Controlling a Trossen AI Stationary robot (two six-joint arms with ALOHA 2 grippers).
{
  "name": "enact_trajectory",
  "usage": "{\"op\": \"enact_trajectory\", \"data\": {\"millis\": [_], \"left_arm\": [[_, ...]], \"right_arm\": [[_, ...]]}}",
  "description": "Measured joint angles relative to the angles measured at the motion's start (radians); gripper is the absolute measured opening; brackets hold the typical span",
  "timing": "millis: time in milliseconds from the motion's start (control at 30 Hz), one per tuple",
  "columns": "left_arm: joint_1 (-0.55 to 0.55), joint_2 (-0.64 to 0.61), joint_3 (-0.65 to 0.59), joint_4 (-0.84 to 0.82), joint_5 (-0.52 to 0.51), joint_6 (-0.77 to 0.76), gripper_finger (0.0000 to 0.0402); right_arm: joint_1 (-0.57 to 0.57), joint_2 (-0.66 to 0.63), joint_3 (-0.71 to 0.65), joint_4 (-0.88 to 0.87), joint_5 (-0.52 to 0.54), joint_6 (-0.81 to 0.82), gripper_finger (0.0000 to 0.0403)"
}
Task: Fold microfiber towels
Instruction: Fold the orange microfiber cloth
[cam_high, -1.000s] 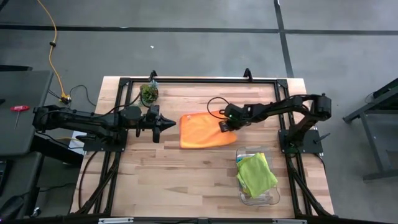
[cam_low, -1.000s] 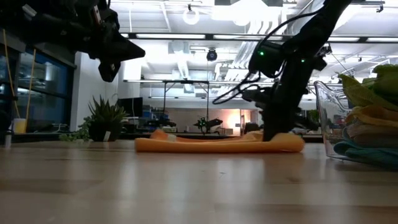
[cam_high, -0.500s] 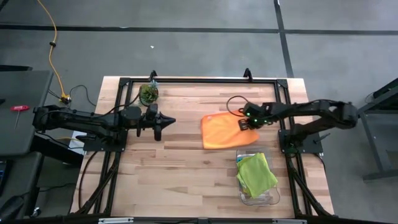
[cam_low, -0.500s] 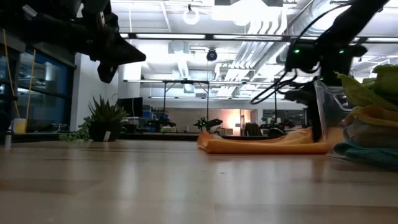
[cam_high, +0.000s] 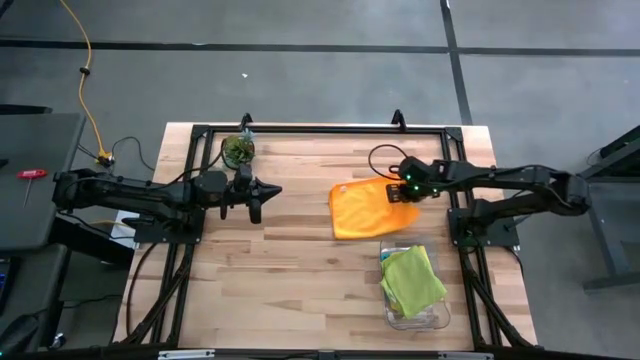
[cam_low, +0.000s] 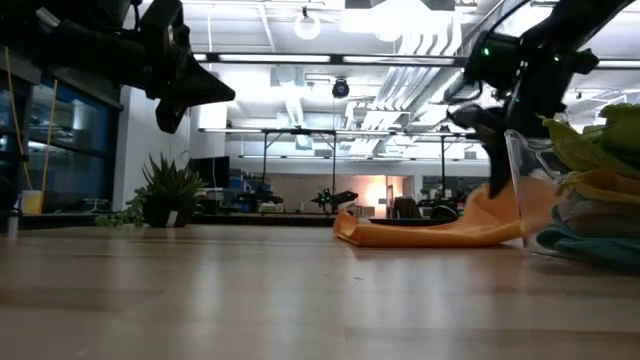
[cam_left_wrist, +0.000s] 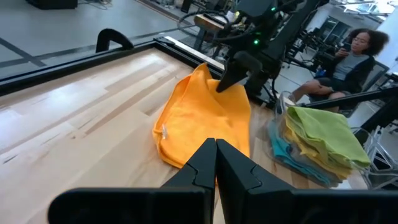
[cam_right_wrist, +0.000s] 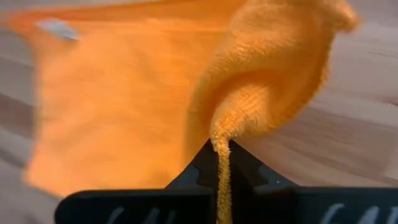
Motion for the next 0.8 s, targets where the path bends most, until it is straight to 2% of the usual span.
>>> {"op": "enact_trajectory", "data": {"millis": [233, 533, 800], "left_arm": [[0.000, 0.000, 0.000, 0.000, -0.002, 0.002, 0.0000], [0.000, 0.000, 0.000, 0.000, -0.059, 0.003, 0.0000], [0.000, 0.000, 0.000, -0.001, -0.074, 0.001, 0.0000]], "right_arm": [[0.088, 0.001, 0.024, 0.146, 0.005, 0.103, 0.0000], [0.170, 0.006, 0.024, 0.251, 0.046, 0.201, 0.0000], [0.210, 0.145, 0.025, 0.428, 0.036, 0.261, 0.0000]]}}
